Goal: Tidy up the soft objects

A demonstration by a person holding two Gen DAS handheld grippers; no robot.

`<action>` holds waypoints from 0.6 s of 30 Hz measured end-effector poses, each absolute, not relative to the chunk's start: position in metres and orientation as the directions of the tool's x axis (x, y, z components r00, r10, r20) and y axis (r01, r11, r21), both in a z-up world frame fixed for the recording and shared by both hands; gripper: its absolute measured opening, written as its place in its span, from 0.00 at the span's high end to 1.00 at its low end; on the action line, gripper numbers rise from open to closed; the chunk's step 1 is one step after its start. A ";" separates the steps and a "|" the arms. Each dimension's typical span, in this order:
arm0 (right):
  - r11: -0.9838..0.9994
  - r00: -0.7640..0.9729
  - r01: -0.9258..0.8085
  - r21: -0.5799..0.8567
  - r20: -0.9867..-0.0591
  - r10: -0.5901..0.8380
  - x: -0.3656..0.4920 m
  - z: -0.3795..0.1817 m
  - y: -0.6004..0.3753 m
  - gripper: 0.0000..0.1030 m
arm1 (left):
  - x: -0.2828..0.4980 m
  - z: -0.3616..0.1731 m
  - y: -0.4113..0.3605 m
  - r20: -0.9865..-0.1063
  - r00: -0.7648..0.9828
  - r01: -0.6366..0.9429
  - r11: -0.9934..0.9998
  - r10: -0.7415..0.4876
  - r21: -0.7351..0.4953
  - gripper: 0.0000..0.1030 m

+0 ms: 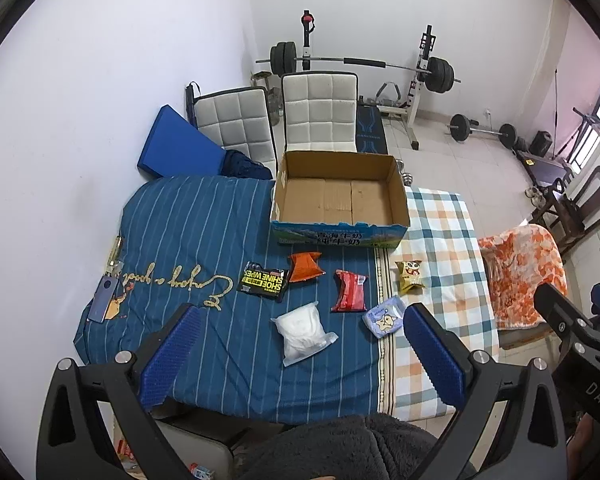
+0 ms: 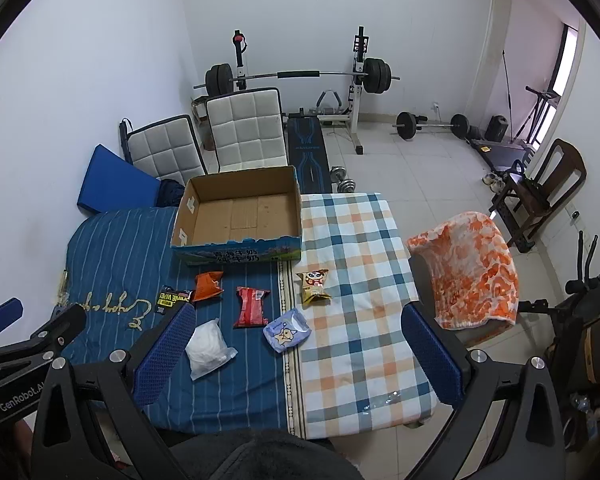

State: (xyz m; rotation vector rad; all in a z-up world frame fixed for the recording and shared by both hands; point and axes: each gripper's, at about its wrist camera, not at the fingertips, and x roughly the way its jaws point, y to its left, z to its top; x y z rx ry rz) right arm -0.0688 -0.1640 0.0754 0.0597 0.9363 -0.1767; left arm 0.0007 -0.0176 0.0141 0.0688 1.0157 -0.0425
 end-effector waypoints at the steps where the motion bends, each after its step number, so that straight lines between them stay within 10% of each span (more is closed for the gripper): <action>1: 0.984 0.579 0.176 -0.027 -0.806 -0.126 -0.068 0.076 -0.164 0.00 | 0.001 0.015 -0.017 -0.848 0.530 0.065 0.997 -0.003 0.037 0.00; 18: 0.985 0.586 0.171 -0.032 -0.800 -0.128 -0.061 0.082 -0.165 0.00 | 0.003 0.015 -0.008 -0.838 0.546 0.057 0.998 -0.007 0.029 0.00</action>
